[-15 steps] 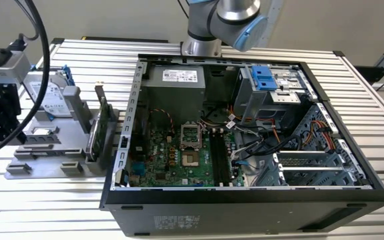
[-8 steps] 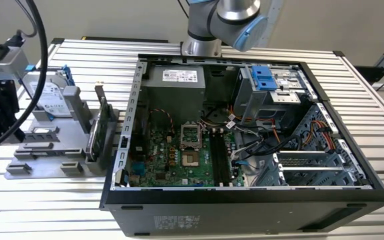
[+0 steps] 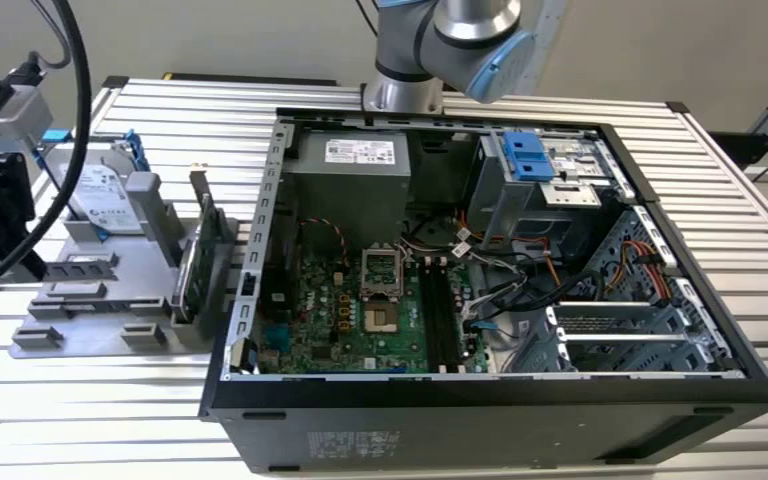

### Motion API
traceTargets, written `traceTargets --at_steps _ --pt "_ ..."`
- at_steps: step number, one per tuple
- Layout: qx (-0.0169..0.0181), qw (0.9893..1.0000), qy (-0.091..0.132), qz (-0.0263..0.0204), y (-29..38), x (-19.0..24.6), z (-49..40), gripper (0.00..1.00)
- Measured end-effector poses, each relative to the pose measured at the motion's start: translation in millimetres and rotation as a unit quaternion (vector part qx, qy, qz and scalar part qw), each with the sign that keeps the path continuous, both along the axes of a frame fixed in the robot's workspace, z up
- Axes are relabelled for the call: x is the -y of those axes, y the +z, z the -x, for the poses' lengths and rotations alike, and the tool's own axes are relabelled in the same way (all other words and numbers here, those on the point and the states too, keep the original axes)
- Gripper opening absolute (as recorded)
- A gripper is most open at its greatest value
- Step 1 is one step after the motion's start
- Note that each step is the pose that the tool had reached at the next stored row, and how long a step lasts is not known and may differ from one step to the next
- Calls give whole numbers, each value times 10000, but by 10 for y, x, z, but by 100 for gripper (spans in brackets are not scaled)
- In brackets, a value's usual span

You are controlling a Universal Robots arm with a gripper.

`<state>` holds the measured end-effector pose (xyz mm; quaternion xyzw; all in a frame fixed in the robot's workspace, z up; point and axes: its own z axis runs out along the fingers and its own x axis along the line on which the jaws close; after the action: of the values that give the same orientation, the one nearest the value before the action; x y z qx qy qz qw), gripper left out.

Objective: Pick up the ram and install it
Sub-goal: 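Pick up the ram and move it above insertion slot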

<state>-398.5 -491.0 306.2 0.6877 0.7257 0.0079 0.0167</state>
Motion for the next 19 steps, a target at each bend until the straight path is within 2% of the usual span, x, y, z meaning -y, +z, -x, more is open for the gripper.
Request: traceTargets --at_steps 19 --pt "0 10000 0 -3 163 0 0 0"
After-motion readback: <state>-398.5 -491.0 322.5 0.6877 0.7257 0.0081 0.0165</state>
